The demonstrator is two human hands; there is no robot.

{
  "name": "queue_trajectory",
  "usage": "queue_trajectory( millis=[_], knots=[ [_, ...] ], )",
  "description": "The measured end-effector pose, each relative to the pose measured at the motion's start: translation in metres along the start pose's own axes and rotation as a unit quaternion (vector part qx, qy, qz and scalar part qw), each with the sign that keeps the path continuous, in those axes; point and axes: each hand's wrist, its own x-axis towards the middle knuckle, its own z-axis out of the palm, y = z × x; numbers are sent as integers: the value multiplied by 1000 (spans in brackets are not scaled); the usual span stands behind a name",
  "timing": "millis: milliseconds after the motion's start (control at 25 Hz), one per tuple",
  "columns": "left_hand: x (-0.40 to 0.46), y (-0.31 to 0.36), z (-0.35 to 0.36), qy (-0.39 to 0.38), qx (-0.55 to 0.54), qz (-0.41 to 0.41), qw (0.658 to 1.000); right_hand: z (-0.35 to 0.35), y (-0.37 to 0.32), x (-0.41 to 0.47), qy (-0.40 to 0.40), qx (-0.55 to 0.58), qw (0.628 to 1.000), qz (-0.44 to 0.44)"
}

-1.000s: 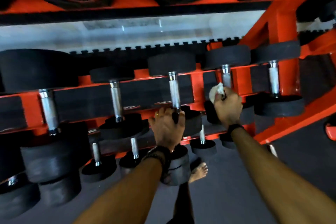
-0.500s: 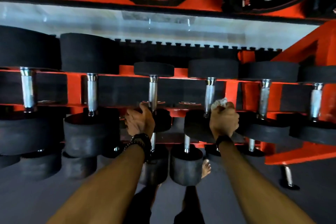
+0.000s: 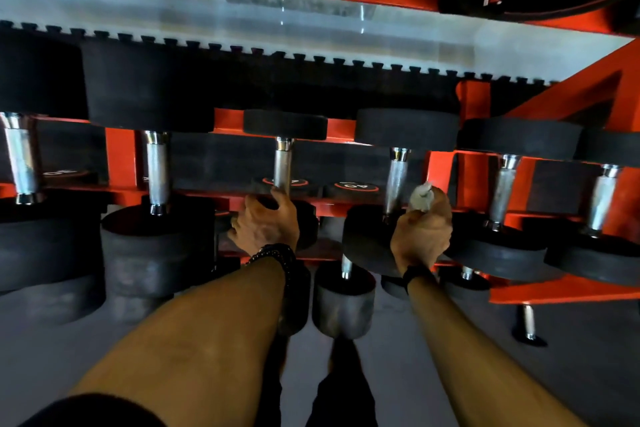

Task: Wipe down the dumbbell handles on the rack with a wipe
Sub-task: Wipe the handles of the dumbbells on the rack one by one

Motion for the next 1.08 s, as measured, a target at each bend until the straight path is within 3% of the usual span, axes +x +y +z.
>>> queue_trajectory(
  millis=[400,560,720,840,880,960,1040,1080],
  knots=[
    [2,-7,7,8,-8,39,999,3,0,3,-38,-24,999,-18],
    [1,-7,8,20,-22,43,999,-4,-6,8,-147,-74,984,66],
    [1,-10,9,26,-32,56,998,-6,2,21,-253,-41,966,41],
    [1,-10,10,40,-31,54,997,3,-2,42,-384,163,892,173],
    [1,-8,9,45,-31,52,997,8,-5,47,-419,183,864,211],
    [-2,-7,8,47,-33,54,997,19,-5,58,-460,234,816,261],
    [-2,-8,7,49,-43,61,996,22,-5,62,-487,323,743,326],
    [-2,-8,7,48,-44,62,996,22,-4,63,-492,334,734,327]
  ],
)
